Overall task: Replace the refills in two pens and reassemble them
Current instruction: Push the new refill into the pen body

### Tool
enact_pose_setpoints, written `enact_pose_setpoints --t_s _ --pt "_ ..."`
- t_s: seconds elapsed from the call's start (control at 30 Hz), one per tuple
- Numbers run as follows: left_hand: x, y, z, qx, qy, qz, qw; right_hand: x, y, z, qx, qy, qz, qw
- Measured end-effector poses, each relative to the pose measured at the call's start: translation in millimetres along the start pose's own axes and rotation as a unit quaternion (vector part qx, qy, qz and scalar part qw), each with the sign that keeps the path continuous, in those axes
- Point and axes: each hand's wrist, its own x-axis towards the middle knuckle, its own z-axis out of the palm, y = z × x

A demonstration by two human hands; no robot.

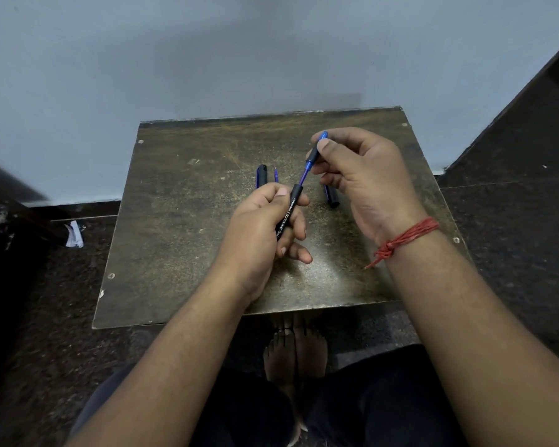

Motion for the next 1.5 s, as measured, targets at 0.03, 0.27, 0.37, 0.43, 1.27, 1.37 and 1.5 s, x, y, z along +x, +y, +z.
enact_pose_setpoints --t_s 0.03,0.27,0.37,0.43,1.27,1.37,1.5 --pt "0.0 0.2 0.0 -0.003 0.001 0.001 1.0 -1.2 0.3 2.2 -0.007 -0.018 0.002 1.0" --pt "-0.4 2.3 -0.9 -0.021 0.014 0.008 1.0 -5.5 -2.9 7.4 0.012 -0.077 0.033 0.996" --pt "-1.0 3.3 0.0 -0.028 0.017 0.008 0.999 -6.5 -3.0 7.0 0.01 -0.097 0.042 0.994" --pt "-1.4 3.9 0.2 -0.029 0.019 0.008 0.999 -6.6 -2.9 7.4 0.009 -0.102 0.043 0.994" --pt "-1.4 0.1 1.4 -0.029 -0.006 0.006 1.0 -10.0 -2.6 15.8 0.09 -0.079 0.078 0.99" --pt "-1.0 0.9 1.0 -0.032 -0.004 0.009 0.999 -11.0 -3.5 14.8 0.13 -0.086 0.08 0.985" --pt "-0.3 1.9 -0.1 -0.038 0.006 0.011 0.999 -9.5 -3.6 10.4 0.148 -0.106 0.084 0.98"
